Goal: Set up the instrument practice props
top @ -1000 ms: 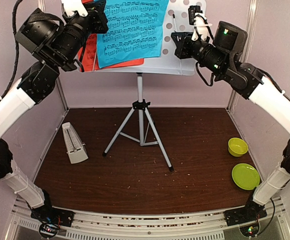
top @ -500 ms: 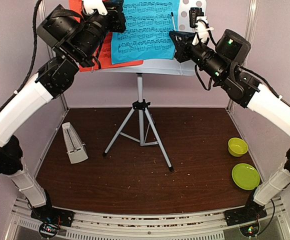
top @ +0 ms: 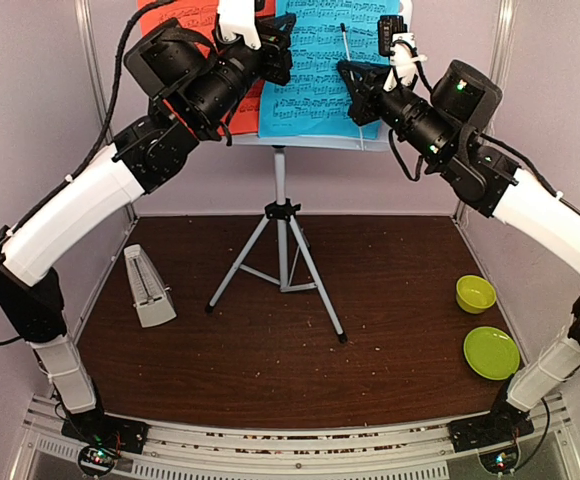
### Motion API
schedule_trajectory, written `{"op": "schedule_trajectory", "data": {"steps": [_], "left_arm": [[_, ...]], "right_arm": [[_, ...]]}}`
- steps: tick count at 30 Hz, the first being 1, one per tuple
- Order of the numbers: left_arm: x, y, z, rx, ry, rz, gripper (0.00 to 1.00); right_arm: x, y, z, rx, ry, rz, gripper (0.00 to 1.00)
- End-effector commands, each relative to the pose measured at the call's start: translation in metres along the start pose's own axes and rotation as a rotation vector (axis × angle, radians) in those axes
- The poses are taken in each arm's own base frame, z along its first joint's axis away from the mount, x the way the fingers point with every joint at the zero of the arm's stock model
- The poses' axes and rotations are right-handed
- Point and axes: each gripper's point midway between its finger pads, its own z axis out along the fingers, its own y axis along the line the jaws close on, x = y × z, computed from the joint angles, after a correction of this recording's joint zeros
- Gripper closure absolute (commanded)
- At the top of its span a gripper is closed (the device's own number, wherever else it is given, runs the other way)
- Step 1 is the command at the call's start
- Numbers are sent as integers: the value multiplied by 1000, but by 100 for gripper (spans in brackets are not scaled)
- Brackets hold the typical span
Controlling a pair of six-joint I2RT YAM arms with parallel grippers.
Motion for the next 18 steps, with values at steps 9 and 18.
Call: {"op": "schedule_trajectory", "data": {"steps": [9, 18], "left_arm": [[-12, -5, 8, 68, -68, -38, 100], [-5, -8, 14, 85, -65, -70, 100]], "right_arm": [[-17, 8, -5, -44, -73, 3, 100], [-18, 5, -7, -33, -83, -6, 100]]}}
